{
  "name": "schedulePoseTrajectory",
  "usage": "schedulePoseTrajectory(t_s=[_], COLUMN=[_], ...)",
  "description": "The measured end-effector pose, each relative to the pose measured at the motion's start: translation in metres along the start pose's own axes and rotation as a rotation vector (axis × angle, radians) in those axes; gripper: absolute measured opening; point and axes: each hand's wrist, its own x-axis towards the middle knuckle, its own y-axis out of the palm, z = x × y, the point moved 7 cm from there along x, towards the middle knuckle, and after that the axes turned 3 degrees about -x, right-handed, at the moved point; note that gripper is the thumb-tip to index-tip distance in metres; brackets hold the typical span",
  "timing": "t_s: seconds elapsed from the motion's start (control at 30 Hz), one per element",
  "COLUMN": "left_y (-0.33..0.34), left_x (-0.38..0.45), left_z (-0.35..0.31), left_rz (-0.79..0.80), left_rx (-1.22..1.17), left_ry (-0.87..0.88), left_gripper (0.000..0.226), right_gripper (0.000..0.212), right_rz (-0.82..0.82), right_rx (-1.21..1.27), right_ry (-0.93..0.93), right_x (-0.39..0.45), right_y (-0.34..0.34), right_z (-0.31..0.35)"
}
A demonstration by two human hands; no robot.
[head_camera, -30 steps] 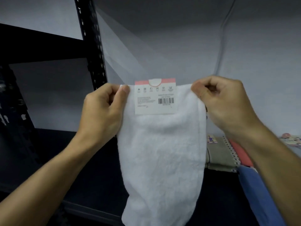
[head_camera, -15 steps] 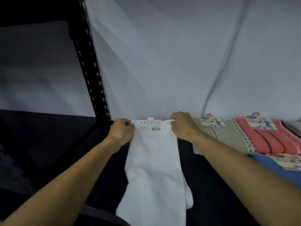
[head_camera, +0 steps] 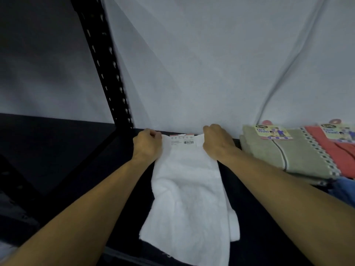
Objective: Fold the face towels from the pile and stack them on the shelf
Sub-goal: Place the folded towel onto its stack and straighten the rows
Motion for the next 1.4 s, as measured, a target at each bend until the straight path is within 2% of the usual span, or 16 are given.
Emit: schedulePoseTrajectory(t_s=[0.13,0.2,0.23,0.3,0.43,0.57,0.7,0.97,1.13,1.2,1.27,1.33,1.4], left_y=[-0.016,-0.032,-0.038,-0.05,-0.071,-0.074,-0.078,-0.081,-0.085,-0.093,-0.102,-0.106,-0.102], left_x=[-0.021,-0.044,-0.057,-0.088,-0.147,-0.175,-0.192,-0.224,-0.223,-0.219,-0.215,-0.209,-0.202], left_z=[0.001,0.004,0.007,0.014,0.016,0.018,0.023,0.028,0.032,0.032,0.023,0.007,-0.005], left_rz=[0.053,0.112,0.174,0.338,0.576,0.566,0.503,0.492,0.471,0.399,0.292,0.182,0.119], left_rx=[-0.033,-0.01,0.032,0.113,0.231,0.33,0.17,0.035,0.187,0.364,0.56,0.58,0.486], left_ry=[-0.035,-0.042,-0.048,-0.082,-0.125,-0.104,-0.185,-0.296,-0.279,-0.229,-0.139,0.011,0.184], left_gripper=[0.022,0.018,0.018,0.023,0.035,0.039,0.036,0.033,0.045,0.053,0.052,0.043,0.031], right_gripper=[0.033,0.033,0.033,0.032,0.037,0.045,0.039,0.04,0.04,0.038,0.031,0.022,0.012], right_rz=[-0.113,-0.202,-0.18,0.002,0.372,0.533,0.577,0.527,0.409,0.297,0.108,-0.054,-0.069], right_rx=[-0.173,-0.096,0.02,0.256,0.324,0.326,0.384,0.427,0.531,0.588,0.565,0.48,0.364], right_ry=[-0.087,-0.247,-0.324,-0.45,-0.63,-0.648,-0.581,-0.551,-0.478,-0.387,-0.295,-0.184,-0.026], right_x=[-0.016,-0.034,-0.045,-0.065,-0.09,-0.092,-0.089,-0.086,-0.091,-0.096,-0.108,-0.131,-0.165], right_y=[-0.008,-0.015,-0.016,-0.01,0.018,0.031,0.034,0.034,0.021,0.007,-0.014,-0.037,-0.051], right_z=[0.023,0.041,0.048,0.061,0.078,0.081,0.076,0.075,0.07,0.056,0.035,0.014,-0.002])
